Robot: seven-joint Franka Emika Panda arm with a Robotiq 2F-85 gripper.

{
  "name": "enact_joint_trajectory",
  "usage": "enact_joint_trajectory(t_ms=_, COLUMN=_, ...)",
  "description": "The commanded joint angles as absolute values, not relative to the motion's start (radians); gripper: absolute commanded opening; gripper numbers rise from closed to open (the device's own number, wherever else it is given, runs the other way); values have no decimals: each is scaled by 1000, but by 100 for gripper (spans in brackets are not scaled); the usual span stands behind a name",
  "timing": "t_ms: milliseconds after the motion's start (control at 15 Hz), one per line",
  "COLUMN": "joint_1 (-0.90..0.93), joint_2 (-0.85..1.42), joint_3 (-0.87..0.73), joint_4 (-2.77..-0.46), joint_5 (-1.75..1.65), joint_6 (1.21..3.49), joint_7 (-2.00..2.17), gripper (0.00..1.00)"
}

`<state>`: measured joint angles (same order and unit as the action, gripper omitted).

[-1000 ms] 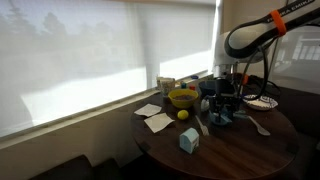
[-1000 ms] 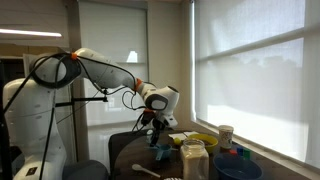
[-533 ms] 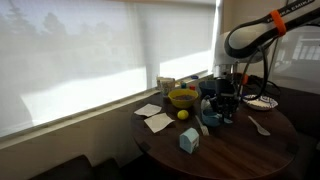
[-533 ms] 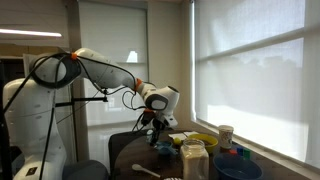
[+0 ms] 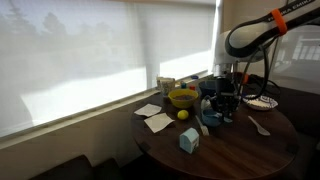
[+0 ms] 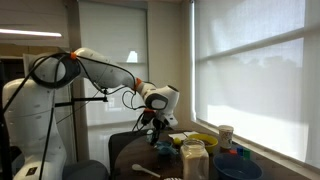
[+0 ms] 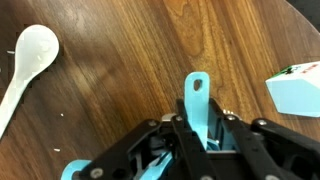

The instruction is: Remove the two small blue measuring spoons from the big blue measuring spoon

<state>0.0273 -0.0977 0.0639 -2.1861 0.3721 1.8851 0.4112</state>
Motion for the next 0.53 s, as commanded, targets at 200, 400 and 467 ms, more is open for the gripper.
enact_joint_trajectory(t_ms=200, joint_1=29, joint_2=-170, joint_3=69, joint_4=-2176, joint_5=290, joint_6=1876, joint_7=449, gripper=6)
enact_joint_trajectory(t_ms=400, joint_1=29, joint_2=-212, joint_3=72, joint_4=-2174, joint_5=277, joint_6=1865, joint_7=456, gripper=6)
enact_joint_trajectory(t_ms=467, joint_1=29, joint_2=-225, joint_3=74, joint_4=-2175, joint_5=278, joint_6=1863, joint_7=457, gripper=6)
